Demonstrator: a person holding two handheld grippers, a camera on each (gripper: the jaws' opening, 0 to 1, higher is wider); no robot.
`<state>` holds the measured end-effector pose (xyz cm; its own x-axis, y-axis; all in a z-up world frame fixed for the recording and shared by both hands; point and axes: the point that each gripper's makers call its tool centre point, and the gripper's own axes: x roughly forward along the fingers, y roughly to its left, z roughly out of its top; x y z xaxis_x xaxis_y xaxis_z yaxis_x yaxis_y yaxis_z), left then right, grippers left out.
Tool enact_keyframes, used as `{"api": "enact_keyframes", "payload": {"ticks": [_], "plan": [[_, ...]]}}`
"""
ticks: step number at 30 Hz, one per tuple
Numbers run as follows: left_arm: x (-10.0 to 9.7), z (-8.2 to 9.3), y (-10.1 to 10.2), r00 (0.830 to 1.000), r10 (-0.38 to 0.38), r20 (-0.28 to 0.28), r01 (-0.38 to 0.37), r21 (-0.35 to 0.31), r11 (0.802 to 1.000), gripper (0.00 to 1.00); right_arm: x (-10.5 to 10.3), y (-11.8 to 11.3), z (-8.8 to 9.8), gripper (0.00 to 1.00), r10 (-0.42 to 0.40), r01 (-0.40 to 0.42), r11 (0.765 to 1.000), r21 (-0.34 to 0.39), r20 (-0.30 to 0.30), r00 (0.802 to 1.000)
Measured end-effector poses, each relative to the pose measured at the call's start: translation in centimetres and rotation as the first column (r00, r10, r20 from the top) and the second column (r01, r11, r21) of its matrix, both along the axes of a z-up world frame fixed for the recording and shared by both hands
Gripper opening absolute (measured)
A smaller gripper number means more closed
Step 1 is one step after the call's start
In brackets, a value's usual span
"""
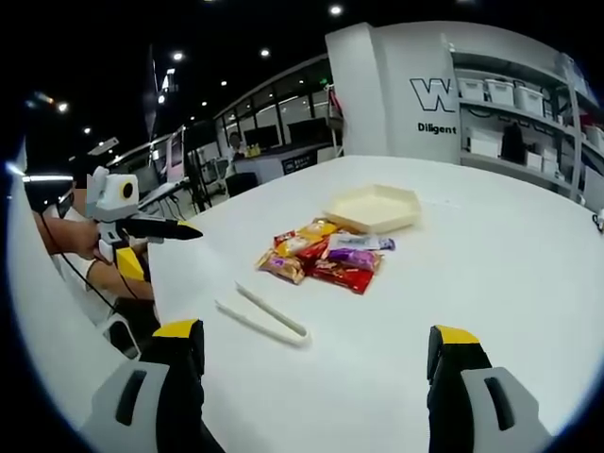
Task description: Place the target food into the container with the food tongs after gripping and lifting it, then release it inside without dropping or visibly crushing the food.
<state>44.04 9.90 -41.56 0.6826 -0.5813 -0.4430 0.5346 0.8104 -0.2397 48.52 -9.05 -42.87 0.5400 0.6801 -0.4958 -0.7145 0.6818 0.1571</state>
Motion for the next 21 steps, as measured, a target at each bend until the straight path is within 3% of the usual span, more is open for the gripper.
{"api": "enact_keyframes", "payload": {"ticks": [6, 10, 14, 21], "plan": [[0.0, -1.1, -0.4, 0.999, -0.013, -0.032, 0.014, 0.022, 1.0, 0.98, 0.0, 0.2, -0.6, 0.99, 0.007, -0.007, 1.0, -0.004, -0.015, 1.0], [-0.2, -1.6, -1.5, 0.997, -0.06, -0.04, 0.061, 0.028, 0.998, 0.97, 0.0, 0.6, -0.9, 0.99, 0.024, -0.024, 1.0, -0.001, -0.028, 0.999], [0.0, -1.6, -1.8, 0.997, -0.071, -0.043, 0.071, 0.011, 0.997, 0.95, 0.1, 1.1, -0.9, 0.99, 0.036, -0.036, 0.999, 0.004, -0.03, 0.999], [0.2, -2.1, -2.1, 0.993, -0.105, -0.058, 0.105, -0.001, 0.994, 0.86, 0.7, 1.9, -1.2, 0.98, 0.026, -0.024, 0.999, 0.043, -0.053, 0.998]]}}
